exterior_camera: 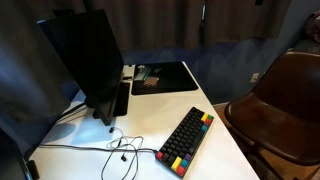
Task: Press the top right button on the keyboard
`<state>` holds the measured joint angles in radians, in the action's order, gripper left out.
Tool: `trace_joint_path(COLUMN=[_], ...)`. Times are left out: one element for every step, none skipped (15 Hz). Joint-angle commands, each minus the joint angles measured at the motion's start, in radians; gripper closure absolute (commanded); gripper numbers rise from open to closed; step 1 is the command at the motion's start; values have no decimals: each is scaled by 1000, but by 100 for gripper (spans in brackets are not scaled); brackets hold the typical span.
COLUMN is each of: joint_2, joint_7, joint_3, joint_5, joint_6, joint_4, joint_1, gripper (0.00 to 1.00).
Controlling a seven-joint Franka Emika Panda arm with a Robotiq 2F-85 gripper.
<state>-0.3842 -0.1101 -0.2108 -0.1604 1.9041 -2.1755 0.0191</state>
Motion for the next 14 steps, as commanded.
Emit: trace_joint_path(joint_2=[3,3,3,3,3,3,3,3,31,61,87,119,151,187], joint_7=[-8,-8,-8,-8,-8,-8,-8,-8,5,22,46,53,60,68], joint_3=[22,22,22,22,22,22,22,22,7,-7,-14,-29,-40,-53], joint_5=[-9,-9,-9,-9,-9,-9,-9,-9,-5,10,33,56,79,100], joint_6=[-4,-4,-4,-4,-4,-4,-4,-4,-10,-7,-6,8,20,35], joint_4=[3,3,3,3,3,3,3,3,9,11,11,7,4,2], joint_1=[26,26,26,26,26,26,26,26,43,68,95,127,156,184], gripper=[0,0,0,0,0,0,0,0,0,0,0,0,0,0])
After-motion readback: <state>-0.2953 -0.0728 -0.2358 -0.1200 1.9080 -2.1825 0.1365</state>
